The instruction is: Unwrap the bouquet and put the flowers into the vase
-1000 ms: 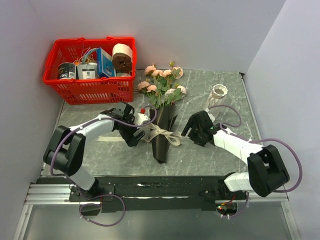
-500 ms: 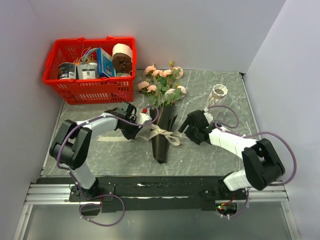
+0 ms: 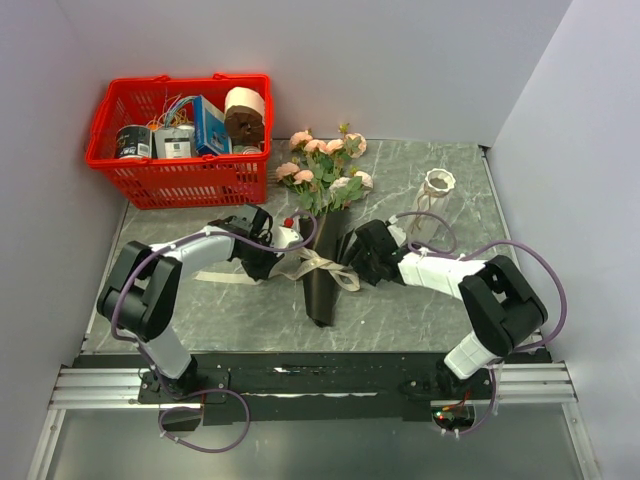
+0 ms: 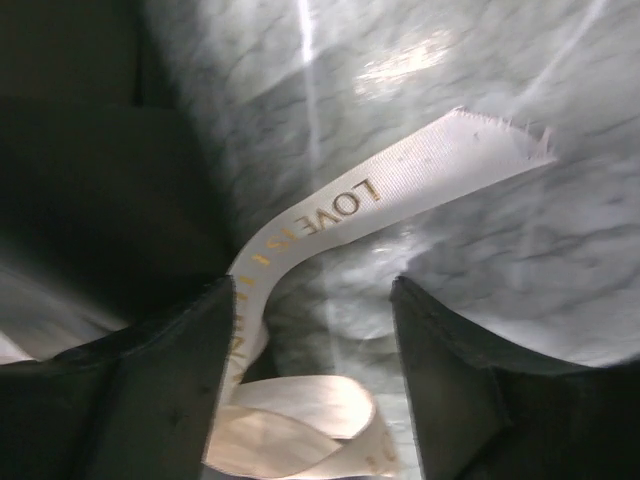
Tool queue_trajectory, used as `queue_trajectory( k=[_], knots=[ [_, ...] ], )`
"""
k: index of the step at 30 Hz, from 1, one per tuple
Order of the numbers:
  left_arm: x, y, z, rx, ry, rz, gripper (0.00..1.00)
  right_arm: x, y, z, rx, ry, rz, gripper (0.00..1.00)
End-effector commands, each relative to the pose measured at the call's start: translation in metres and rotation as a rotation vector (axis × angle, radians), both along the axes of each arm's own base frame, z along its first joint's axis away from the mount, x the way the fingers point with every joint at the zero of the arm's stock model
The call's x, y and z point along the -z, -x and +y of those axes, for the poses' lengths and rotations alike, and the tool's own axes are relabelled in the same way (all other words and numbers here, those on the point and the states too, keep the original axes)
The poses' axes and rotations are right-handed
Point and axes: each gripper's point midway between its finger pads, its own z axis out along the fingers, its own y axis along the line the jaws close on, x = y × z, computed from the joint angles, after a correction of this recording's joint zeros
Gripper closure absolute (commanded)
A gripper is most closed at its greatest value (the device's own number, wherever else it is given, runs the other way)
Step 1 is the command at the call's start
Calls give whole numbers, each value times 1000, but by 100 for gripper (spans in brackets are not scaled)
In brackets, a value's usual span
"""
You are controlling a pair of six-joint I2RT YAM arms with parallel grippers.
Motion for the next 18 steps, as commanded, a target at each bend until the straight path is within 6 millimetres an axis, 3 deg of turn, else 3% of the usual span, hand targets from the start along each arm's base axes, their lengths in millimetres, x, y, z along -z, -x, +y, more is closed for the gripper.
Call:
queue_trajectory(
  k=[1, 3, 7, 11, 18],
  knots=[
    [-17, -4, -3, -12, 22, -36, 99, -8, -9, 12, 32, -52, -32, 35],
    [-18, -5, -3, -13, 19, -43, 99, -4, -4, 10, 42, -51, -20, 40],
    [-17, -3, -1, -11, 12, -50, 99, -16, -3, 11, 58, -95, -75, 50],
    [-18, -3, 0, -12, 13, -50, 99, -24, -4, 20, 46, -125, -84, 68],
    [-24, -4, 0, -16, 16, -65, 99, -57, -3, 25, 34, -155, -196, 84]
  ],
)
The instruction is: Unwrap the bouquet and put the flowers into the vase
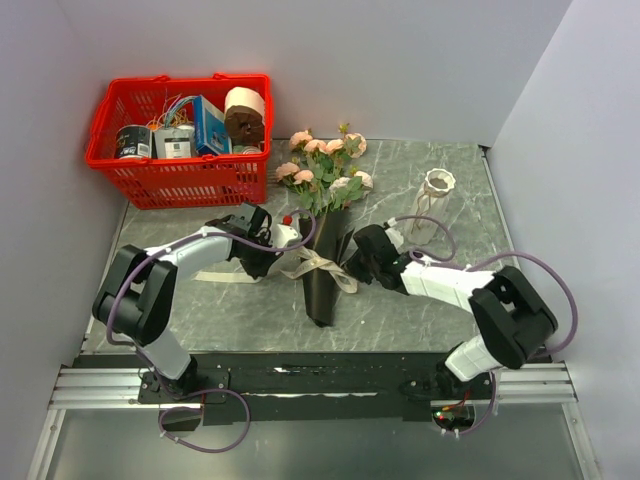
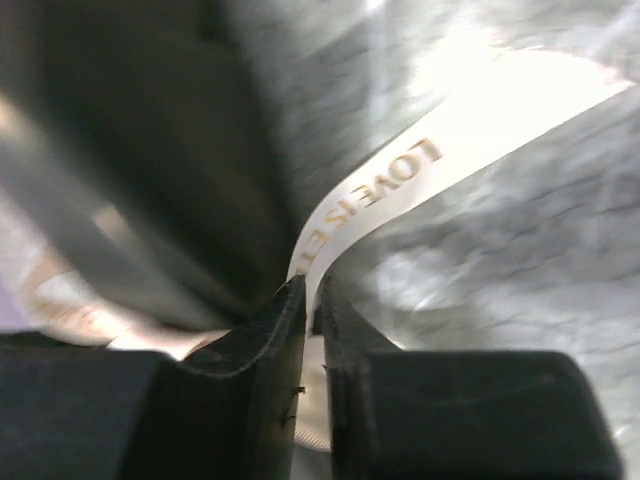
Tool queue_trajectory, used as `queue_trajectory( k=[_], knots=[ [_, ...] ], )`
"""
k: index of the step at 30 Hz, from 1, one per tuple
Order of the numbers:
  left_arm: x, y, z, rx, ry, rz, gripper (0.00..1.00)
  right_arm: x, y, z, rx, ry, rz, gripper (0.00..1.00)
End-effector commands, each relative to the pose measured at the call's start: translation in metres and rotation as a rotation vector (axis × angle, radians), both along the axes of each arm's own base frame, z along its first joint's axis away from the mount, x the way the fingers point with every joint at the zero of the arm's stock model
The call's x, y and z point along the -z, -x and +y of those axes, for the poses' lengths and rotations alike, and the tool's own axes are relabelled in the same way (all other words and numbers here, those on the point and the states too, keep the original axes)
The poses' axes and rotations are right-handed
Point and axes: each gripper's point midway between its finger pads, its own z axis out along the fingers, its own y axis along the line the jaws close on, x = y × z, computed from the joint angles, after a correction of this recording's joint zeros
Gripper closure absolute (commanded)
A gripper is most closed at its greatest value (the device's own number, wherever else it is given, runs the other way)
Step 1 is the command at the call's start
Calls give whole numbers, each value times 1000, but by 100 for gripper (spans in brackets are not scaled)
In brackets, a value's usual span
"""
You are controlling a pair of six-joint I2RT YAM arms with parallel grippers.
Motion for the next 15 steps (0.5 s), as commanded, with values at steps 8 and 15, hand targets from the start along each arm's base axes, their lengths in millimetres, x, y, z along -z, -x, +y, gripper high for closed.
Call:
queue_trajectory(
  k=[8, 15],
  knots=[
    [-17, 0, -1, -3, 13, -39, 99, -50, -10, 11, 5, -76, -166, 62],
    [-20, -2, -1, -6, 11, -47, 99, -44, -3, 11, -18, -84, -162, 57]
  ],
)
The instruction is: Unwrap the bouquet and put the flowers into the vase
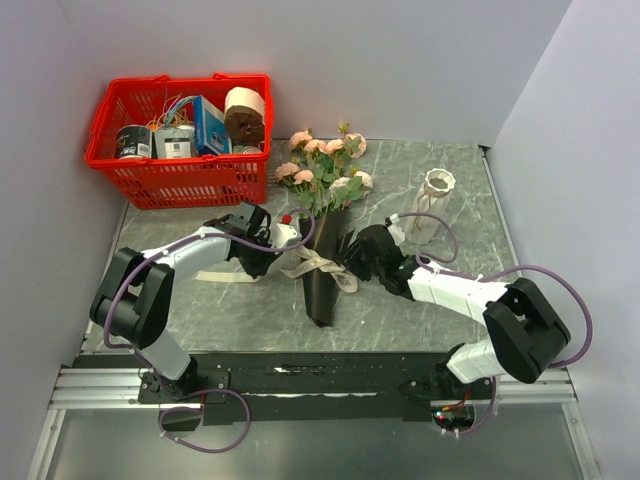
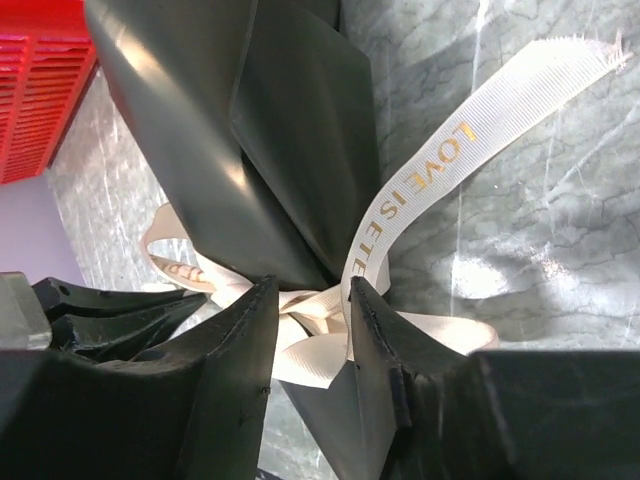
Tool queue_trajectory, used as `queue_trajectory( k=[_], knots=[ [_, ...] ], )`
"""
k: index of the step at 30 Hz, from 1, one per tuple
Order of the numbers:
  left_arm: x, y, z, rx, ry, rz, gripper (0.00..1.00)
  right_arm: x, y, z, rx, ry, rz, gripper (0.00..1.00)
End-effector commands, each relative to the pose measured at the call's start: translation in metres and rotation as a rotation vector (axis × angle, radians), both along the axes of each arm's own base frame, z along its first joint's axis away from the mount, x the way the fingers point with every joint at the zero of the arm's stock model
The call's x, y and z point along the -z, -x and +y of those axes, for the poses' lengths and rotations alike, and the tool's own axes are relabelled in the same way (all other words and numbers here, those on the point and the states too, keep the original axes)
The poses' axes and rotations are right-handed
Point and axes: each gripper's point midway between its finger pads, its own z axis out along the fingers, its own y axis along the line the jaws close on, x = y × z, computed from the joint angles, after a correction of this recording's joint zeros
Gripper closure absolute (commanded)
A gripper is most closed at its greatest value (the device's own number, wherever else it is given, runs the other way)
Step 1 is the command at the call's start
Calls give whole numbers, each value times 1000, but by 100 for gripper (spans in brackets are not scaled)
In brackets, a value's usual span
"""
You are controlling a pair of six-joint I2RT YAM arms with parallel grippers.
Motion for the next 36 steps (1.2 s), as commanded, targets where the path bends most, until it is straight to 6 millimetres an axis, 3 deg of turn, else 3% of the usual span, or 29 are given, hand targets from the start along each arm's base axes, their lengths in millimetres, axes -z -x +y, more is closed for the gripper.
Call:
queue_trajectory(
  k=[1, 6, 13, 20, 23, 28, 29, 30, 31, 34, 36],
  knots=[
    [-14, -2, -1, -5, 7, -33, 99, -6, 2, 2, -9, -14, -34, 57],
    [-14, -3, 0, -9, 2, -37, 99, -9, 10, 4, -38, -39, -49, 61],
    [-16, -4, 0, -14, 1, -41, 99, -24, 15, 2, -52, -34, -95, 100],
    [-25, -8, -1, -40, 6, -41, 99, -48, 15, -8, -32, -33, -167, 100],
    [-34, -15, 3, -74, 16, -49, 99, -55, 16, -27, 6, 24, -189, 100],
    [-57, -32, 29, -165, 31, -58, 99, -56, 20, -59, 49, 74, -207, 100],
    [-59, -33, 32, -165, 30, -70, 99, -54, 22, -53, 3, 50, -210, 100],
    [-56, -31, 34, -163, 23, -71, 99, -52, 24, -50, -18, 52, -204, 95],
    [-56, -31, 34, -164, 26, -79, 99, -49, 25, -47, -48, 62, -197, 73],
    [-50, -29, 30, -166, 40, -49, 99, -40, 31, -22, -166, 27, -169, 46],
    [-50, -29, 27, -171, 54, -41, 99, -37, 34, -5, -241, 3, -182, 43]
  ],
)
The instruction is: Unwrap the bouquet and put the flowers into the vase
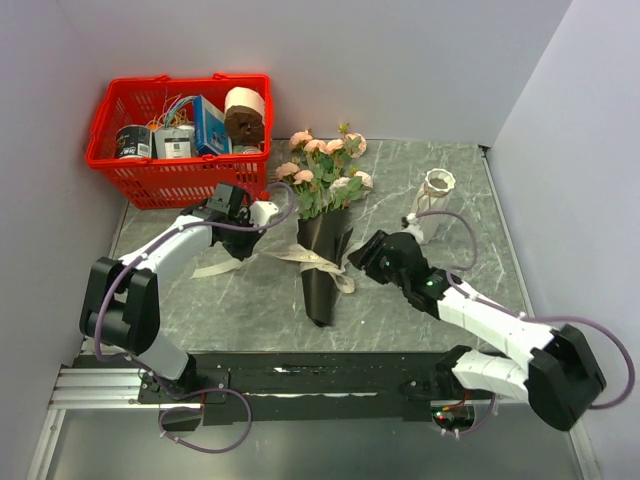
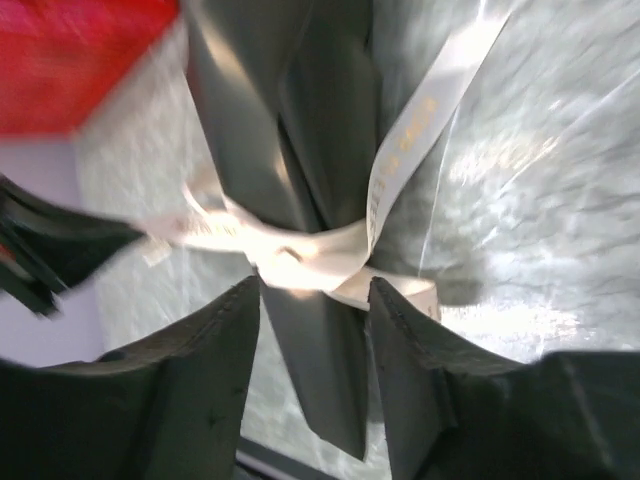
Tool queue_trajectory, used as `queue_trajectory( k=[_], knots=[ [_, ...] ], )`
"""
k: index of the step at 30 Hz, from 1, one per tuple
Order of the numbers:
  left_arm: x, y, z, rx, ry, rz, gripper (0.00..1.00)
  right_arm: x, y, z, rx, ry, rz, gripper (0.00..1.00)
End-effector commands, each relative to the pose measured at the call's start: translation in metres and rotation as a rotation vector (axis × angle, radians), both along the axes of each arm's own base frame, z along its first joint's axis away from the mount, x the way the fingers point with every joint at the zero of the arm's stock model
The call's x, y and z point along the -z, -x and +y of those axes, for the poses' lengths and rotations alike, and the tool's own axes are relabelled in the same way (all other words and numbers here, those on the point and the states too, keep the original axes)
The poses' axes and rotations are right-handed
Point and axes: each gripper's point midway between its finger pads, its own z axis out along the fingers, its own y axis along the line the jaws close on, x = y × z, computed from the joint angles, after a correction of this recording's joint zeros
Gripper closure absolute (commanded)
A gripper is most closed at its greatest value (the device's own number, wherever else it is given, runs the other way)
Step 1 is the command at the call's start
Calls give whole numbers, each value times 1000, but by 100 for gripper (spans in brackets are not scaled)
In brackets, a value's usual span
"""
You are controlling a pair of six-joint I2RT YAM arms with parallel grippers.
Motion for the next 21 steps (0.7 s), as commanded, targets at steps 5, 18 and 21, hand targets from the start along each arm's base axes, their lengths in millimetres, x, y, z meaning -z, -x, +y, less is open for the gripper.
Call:
queue_trajectory(
  k=[5, 18, 21],
  knots=[
    [-4, 4, -11, 8, 44, 6, 99, 7, 12, 55, -271, -31, -35, 42],
    [4, 11, -14, 32, 21, 16, 99, 24, 5, 62, -241, -36, -1, 50],
    [5, 12, -15, 40, 26, 22, 99, 31, 5, 60, -231, -20, 24, 50]
  ],
)
